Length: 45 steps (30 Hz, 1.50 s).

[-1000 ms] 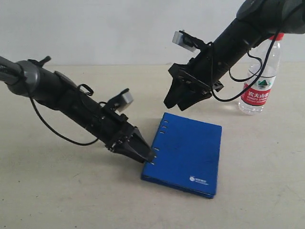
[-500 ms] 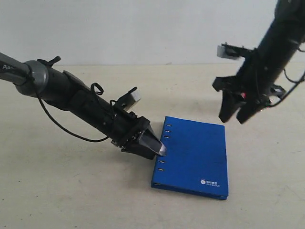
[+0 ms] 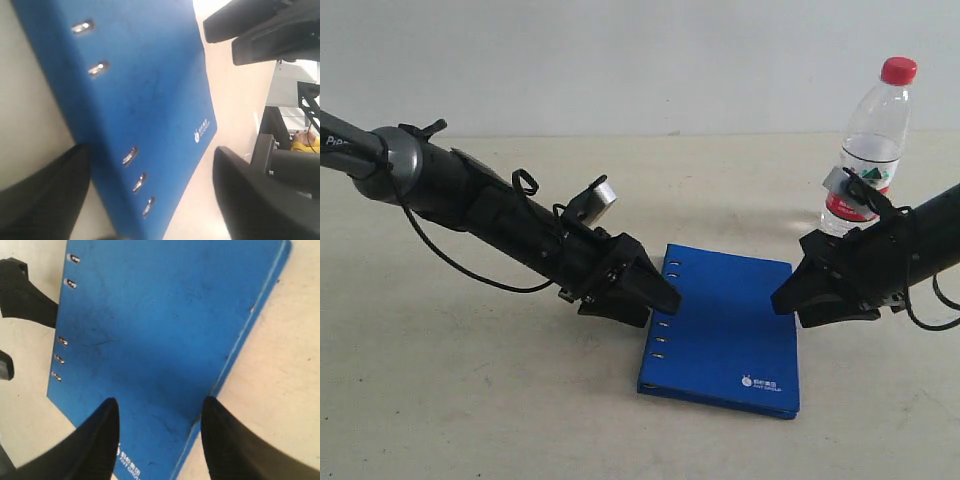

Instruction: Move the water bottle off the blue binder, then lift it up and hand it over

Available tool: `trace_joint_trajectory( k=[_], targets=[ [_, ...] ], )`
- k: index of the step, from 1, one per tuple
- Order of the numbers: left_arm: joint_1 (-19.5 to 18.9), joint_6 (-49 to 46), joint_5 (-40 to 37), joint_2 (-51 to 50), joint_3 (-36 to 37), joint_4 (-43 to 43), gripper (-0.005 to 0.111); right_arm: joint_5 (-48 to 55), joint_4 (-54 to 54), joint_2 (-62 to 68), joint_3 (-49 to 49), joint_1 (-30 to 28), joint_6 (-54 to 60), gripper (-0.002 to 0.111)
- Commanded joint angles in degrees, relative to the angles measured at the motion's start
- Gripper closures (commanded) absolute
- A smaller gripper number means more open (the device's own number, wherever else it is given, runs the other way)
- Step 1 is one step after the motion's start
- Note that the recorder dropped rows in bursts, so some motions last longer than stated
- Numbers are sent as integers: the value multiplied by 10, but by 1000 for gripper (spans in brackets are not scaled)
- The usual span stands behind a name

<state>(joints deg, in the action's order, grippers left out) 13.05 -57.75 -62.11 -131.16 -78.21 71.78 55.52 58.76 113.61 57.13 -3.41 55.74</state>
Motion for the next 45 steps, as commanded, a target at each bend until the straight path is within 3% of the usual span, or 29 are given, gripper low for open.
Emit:
trace_joint_trajectory(
  k=[1,9,16,24,27,30,31,39,45],
  targets=[
    [1,-1,26,9,2,8,41,-16,-9,-2,-1,0,7,64],
    [1,-1,26,9,2,13,41,-8,33,66,-1,0,10,64],
    [1,-1,19,9,2,13,41,144,164,88,-1,0,137,64],
    [-4,-19,38,9,2,13,41,144,190,85,1,0,178,64],
    [-11,-19,58,9,2,13,41,144,190,85,1,0,178,73],
    [-25,-19,73,9,2,13,44,144,190,85,1,0,178,104],
    [-33,-19,77,9,2,13,45,144,190,85,1,0,177,108],
    [-86,-19,73,4,3,-4,45,144,188,84,1,0,209,108],
    [-95,-48,11,-34,3,44,45,144,180,68,1,0,232,108]
  ],
)
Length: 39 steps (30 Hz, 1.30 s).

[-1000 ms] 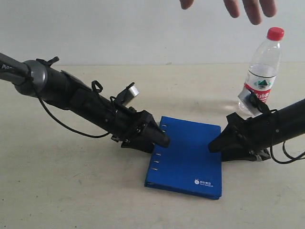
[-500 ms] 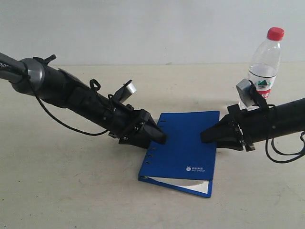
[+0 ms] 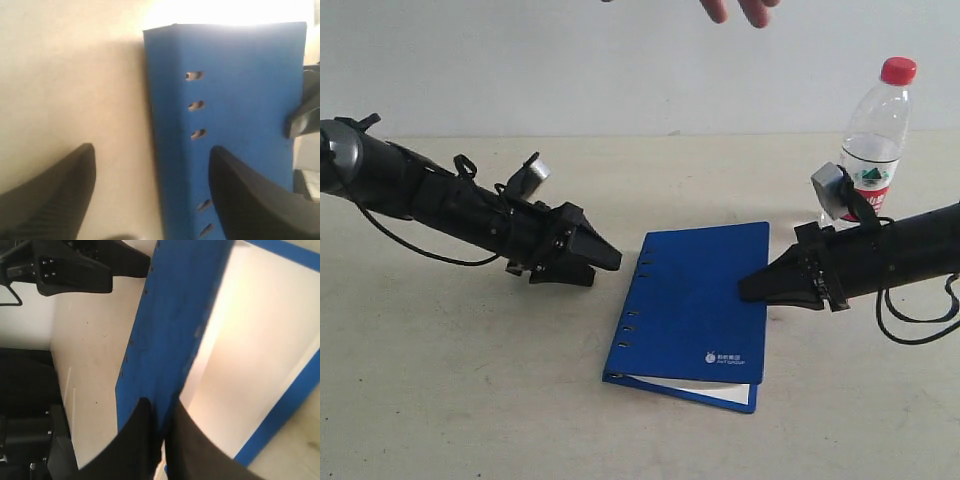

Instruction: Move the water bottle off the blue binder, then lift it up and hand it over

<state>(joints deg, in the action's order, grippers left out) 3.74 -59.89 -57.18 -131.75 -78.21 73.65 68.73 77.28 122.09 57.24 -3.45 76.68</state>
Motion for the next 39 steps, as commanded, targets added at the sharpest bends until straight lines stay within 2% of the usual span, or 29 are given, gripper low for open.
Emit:
trace_joint_trajectory(
  k=[1,6,13,19,21,24,27,30,32,36,39],
  targets=[
    [-2,-44,-58,-35,3,55,45,12,-8,-20,0,0,23,108],
    [-2,-106,-128,-55,3,163,45,12,-11,-39,0,0,16,108],
    [-2,-117,-90,-57,3,111,45,12,-10,-106,0,0,14,108],
    [6,-167,-127,-57,3,172,45,12,-12,-135,-1,0,-8,108],
    [18,-186,-128,-57,3,202,45,12,-9,-135,-1,0,-12,108],
    [43,-199,-128,-57,3,197,45,12,-3,-135,-1,8,-12,108],
    [66,-255,-128,-57,3,263,45,12,-14,-135,-1,35,-12,108],
    [79,-266,-128,-46,1,263,45,12,-14,-135,-1,45,-10,108],
    [83,-267,-128,-38,1,263,53,12,-14,-135,-1,45,-5,108],
    [80,-271,-128,-23,-1,263,101,-17,-41,-135,-1,45,-30,108],
    [80,-291,-128,-10,-2,263,102,-30,-89,-135,-1,45,-37,104]
  ],
)
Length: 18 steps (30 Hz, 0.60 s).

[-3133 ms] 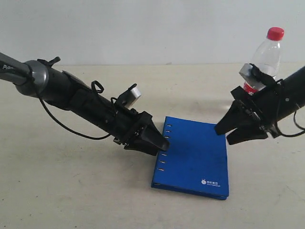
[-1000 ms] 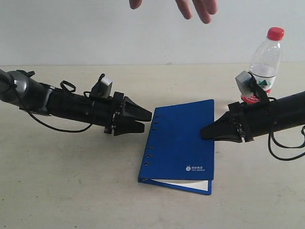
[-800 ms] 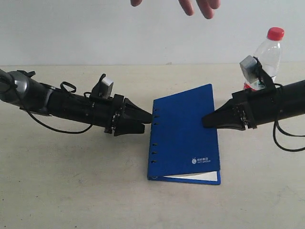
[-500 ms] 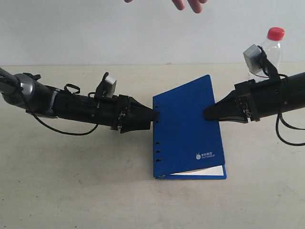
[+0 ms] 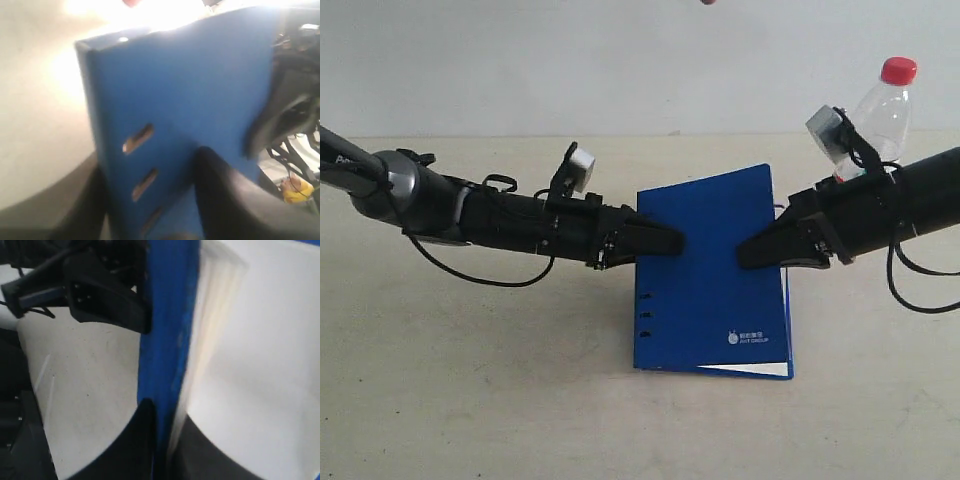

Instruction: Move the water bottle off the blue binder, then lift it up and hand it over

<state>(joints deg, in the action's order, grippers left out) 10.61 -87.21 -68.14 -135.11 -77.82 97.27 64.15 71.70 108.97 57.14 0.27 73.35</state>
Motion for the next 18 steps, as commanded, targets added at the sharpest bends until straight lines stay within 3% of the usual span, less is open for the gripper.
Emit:
trace_joint_trajectory(
  k=[1,6,8,18],
  targets=[
    [10,-24,-18,26,-6,27,102,16,-43,-4,0,8,-3,99],
    [-9,-43,-18,28,-6,26,102,-8,-68,-4,0,8,1,60],
    [-24,-47,-18,28,-6,3,102,-11,-70,-4,0,8,2,50],
    [-113,-32,-18,34,-6,-99,102,-79,-104,-4,1,8,0,47]
  ],
)
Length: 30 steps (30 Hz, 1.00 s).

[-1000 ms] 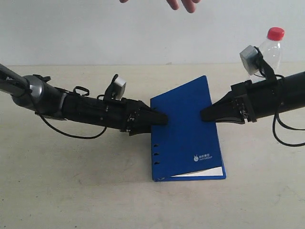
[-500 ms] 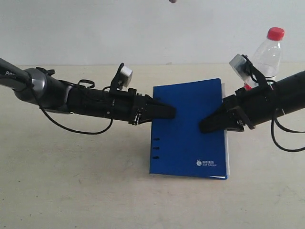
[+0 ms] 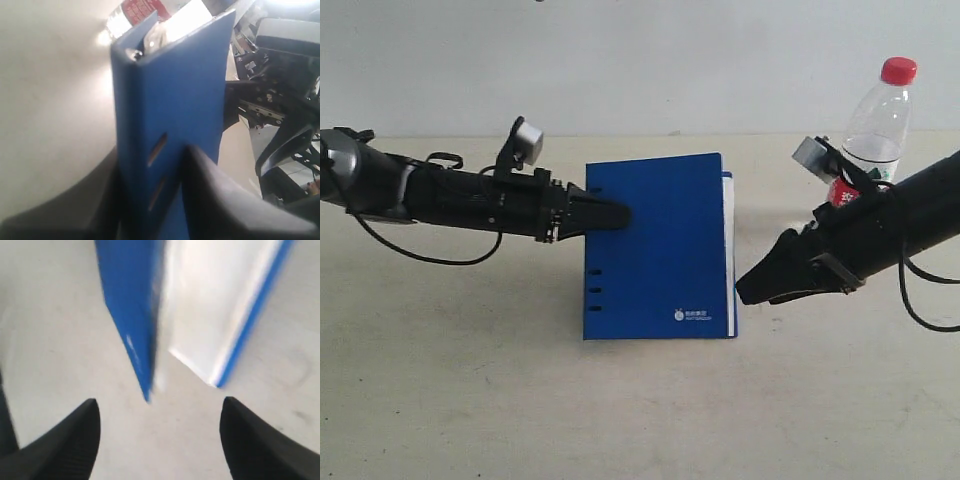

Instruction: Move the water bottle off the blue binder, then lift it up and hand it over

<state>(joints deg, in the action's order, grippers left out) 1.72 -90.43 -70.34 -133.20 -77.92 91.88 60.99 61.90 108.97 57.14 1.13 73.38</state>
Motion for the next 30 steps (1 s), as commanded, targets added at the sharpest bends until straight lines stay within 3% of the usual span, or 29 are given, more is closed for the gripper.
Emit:
trace_joint_trajectory(
  k=[1,8,16,22,30],
  targets=[
    [-24,-3,4,18,-5,-61,102,-55,5,-4,1,0,0,47],
    [-23,6,4,31,-5,-156,102,-59,53,-4,1,0,64,47],
    [-23,6,4,38,-5,-150,102,-196,150,-3,1,53,78,47],
    [-23,6,4,38,-5,-150,102,-234,157,-3,1,119,180,47],
    [-23,6,4,38,-5,-149,102,-270,157,-3,1,126,160,47]
  ],
)
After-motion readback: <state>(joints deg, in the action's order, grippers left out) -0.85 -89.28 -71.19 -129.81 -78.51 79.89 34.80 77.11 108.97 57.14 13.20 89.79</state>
